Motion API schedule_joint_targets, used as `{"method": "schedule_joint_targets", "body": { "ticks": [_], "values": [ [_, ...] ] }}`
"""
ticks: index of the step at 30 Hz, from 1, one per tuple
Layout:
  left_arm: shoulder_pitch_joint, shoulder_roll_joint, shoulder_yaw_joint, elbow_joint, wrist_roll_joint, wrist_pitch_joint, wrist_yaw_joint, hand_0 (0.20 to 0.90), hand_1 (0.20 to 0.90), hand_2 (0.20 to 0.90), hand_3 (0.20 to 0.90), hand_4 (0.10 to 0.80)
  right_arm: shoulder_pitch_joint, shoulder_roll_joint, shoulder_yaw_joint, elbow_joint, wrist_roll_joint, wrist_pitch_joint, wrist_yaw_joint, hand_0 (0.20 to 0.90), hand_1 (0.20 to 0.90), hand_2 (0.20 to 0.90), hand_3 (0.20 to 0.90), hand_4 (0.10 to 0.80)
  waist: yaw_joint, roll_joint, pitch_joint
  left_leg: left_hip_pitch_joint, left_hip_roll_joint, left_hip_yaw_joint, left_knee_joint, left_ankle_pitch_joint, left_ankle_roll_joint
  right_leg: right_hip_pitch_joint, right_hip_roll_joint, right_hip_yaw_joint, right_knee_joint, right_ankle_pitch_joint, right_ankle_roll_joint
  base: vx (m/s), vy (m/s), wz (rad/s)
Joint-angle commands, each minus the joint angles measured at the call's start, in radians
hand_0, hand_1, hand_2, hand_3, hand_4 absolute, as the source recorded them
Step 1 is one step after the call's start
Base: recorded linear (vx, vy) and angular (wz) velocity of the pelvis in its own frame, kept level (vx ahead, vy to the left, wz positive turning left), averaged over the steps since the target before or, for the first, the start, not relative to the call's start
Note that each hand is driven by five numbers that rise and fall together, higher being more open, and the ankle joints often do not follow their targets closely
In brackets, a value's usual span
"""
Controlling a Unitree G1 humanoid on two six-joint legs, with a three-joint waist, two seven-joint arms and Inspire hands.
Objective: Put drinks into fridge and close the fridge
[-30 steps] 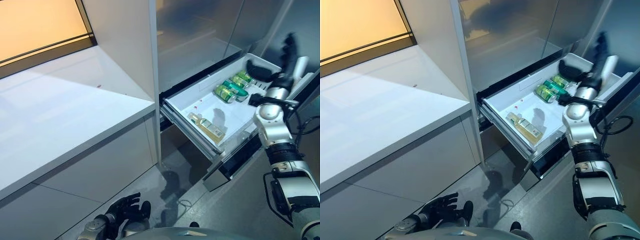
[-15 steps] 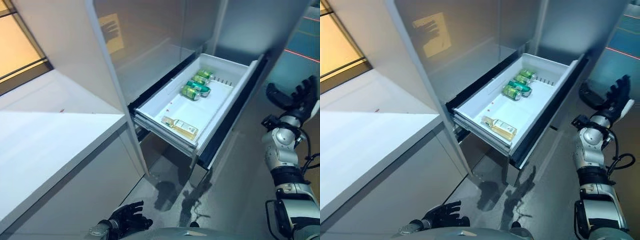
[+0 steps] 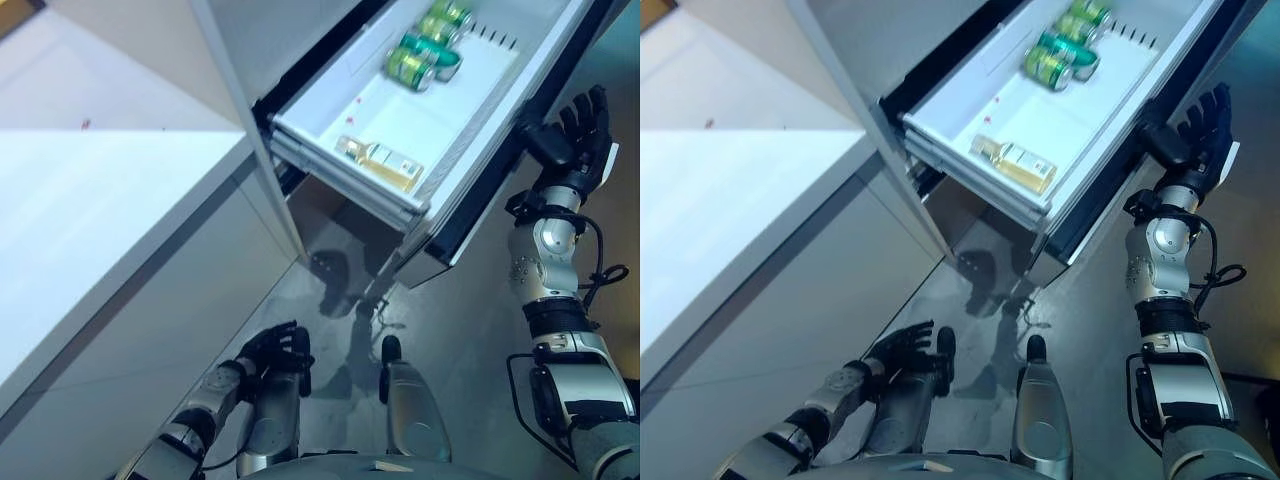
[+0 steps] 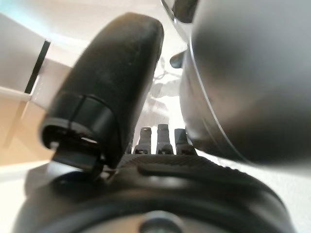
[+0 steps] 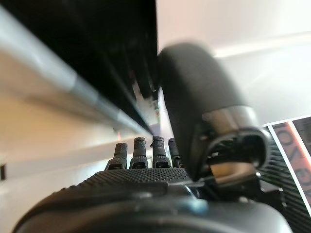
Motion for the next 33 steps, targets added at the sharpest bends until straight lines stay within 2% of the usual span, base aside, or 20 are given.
{"method": "schedule_joint_targets", "body": {
  "ticks": [1,9,13,19,28,33],
  "values": [
    [0.102,0.012,-0.015,-0.025,-0.015,0.004,0.000,0.900,0.900,0.900,0.900,0.800,-0.058,-0.082,0.039,-0.102,-0.015,-0.048,0.110,0.900,0.900,0.900,0.900,0.800,0.024,-0.031,-0.059,-0.028,-0.085,-0.020,0.157,-0.163,0.085,-0.032,0.062,-0.070,0.063,0.003,-0.118,0.002,0.046,0.12],
    [0.112,0.008,-0.027,-0.060,-0.017,-0.003,-0.010,0.900,0.900,0.900,0.900,0.800,-0.102,-0.062,0.072,-0.152,-0.020,-0.025,0.230,0.900,0.900,0.900,0.900,0.800,0.041,-0.014,-0.045,-0.066,-0.105,-0.026,0.212,-0.178,0.091,-0.077,0.060,-0.078,0.155,-0.031,-0.126,0.014,0.046,0.01],
    [0.128,0.000,-0.036,-0.063,-0.015,-0.020,-0.028,0.900,0.900,0.900,0.900,0.800,-0.139,-0.028,0.133,-0.218,0.037,0.039,0.443,0.900,0.900,0.900,0.900,0.800,0.052,-0.009,-0.048,-0.056,-0.114,-0.026,0.195,-0.165,0.090,-0.075,0.057,-0.078,0.163,-0.034,-0.126,0.051,0.069,-0.03],
    [0.171,0.012,-0.041,-0.070,-0.004,-0.019,-0.045,0.900,0.900,0.900,0.900,0.800,-0.158,-0.012,0.200,-0.244,0.073,0.112,0.651,0.900,0.900,0.900,0.900,0.800,0.075,-0.009,-0.066,0.000,-0.113,-0.033,0.124,-0.136,0.084,-0.020,0.042,-0.088,0.116,-0.020,-0.115,0.093,0.057,-0.02],
    [0.227,0.044,-0.024,-0.063,0.014,-0.011,-0.058,0.900,0.900,0.900,0.900,0.800,-0.147,-0.002,0.193,-0.215,0.059,0.131,0.640,0.900,0.900,0.900,0.900,0.800,0.098,-0.014,-0.111,0.113,-0.107,-0.042,-0.017,-0.087,0.078,0.094,0.013,-0.104,-0.024,0.034,-0.068,0.100,0.063,0.10],
    [0.243,0.057,-0.011,-0.053,0.037,-0.010,-0.072,0.900,0.900,0.900,0.900,0.800,-0.126,0.001,0.179,-0.206,0.074,0.122,0.611,0.900,0.900,0.900,0.900,0.800,0.101,-0.025,-0.139,0.169,-0.103,-0.028,-0.080,-0.072,0.080,0.154,-0.002,-0.114,-0.116,0.076,-0.037,0.066,0.043,0.10]
  ]
}}
